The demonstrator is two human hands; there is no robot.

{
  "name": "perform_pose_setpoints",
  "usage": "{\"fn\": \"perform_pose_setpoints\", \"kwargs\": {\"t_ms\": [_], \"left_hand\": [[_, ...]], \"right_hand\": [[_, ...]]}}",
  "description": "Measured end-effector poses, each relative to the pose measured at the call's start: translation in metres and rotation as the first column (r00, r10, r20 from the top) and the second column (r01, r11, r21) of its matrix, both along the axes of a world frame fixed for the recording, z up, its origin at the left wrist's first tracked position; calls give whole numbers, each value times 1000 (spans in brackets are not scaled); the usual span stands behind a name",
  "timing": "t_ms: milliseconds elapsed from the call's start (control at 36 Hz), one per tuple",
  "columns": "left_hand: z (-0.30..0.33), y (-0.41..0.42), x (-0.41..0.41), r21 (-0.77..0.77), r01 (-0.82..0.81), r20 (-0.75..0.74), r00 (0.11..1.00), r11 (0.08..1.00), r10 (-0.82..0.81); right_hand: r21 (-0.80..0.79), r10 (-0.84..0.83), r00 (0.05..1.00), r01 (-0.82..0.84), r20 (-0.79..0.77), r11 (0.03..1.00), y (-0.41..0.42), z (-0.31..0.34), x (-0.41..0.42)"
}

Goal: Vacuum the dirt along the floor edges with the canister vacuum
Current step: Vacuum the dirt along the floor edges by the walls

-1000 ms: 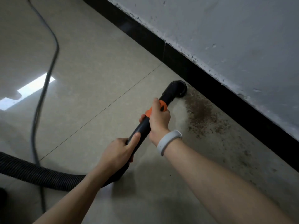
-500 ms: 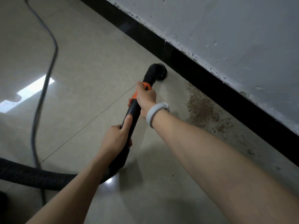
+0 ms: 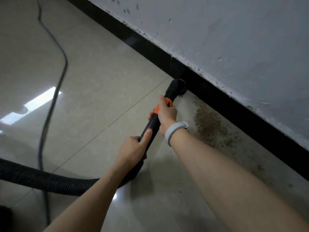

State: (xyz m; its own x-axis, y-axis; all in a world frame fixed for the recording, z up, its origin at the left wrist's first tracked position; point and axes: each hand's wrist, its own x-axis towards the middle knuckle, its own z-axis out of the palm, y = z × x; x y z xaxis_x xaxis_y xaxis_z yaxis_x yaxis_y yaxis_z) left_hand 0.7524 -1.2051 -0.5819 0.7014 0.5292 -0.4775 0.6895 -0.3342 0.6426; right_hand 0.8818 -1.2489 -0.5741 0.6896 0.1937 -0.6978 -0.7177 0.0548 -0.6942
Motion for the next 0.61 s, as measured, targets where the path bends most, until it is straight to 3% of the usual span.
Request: {"fn": "perform_pose_setpoints", "kwargs": {"t_ms": [389,611], "left_hand": [[-10,-52,-72,29,177,56,982,984,-178],[-9,-68,-103,-68,150,32,988,986,-148]], "right_hand": [[-25,-128,992,128,7,991,-70,4,-28],[-37,-204,979,204,-13,978,-102,12,-45]]}}
